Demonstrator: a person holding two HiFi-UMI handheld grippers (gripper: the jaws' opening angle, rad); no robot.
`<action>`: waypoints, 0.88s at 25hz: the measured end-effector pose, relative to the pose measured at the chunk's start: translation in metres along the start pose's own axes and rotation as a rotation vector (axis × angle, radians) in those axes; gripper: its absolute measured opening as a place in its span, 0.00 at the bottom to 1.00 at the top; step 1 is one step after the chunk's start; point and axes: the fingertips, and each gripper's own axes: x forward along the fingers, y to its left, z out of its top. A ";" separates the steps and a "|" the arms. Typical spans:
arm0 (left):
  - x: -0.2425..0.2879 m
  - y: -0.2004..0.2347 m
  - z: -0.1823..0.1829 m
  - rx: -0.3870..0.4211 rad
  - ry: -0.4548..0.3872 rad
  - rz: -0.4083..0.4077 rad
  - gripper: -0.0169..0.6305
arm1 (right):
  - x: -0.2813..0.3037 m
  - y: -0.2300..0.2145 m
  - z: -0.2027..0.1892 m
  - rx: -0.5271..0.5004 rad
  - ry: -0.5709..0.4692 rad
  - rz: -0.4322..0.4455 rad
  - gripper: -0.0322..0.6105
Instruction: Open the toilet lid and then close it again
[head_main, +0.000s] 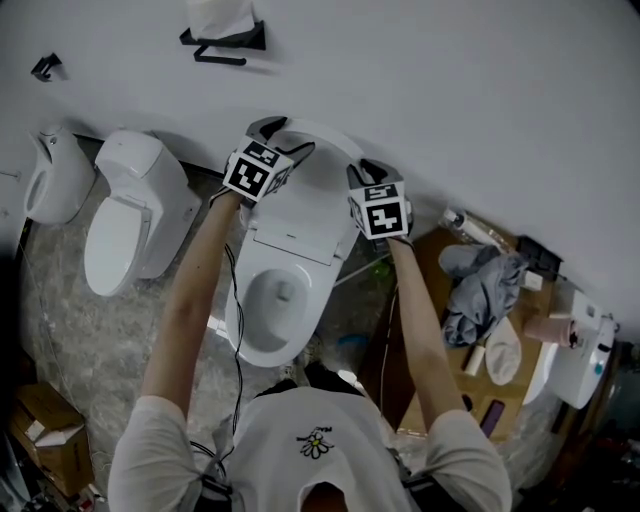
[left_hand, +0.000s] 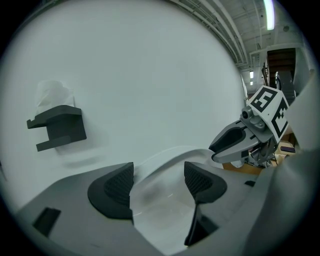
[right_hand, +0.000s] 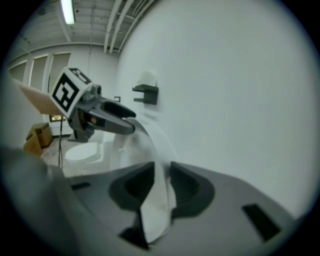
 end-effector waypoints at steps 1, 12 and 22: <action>0.000 0.000 0.000 0.001 -0.001 -0.001 0.55 | 0.000 -0.001 0.000 0.001 -0.001 -0.001 0.23; -0.006 -0.005 0.001 -0.020 0.007 -0.007 0.55 | -0.007 0.005 0.000 0.017 0.007 -0.006 0.23; -0.112 -0.039 0.032 -0.147 -0.227 0.131 0.54 | -0.101 0.038 0.034 0.090 -0.254 -0.081 0.18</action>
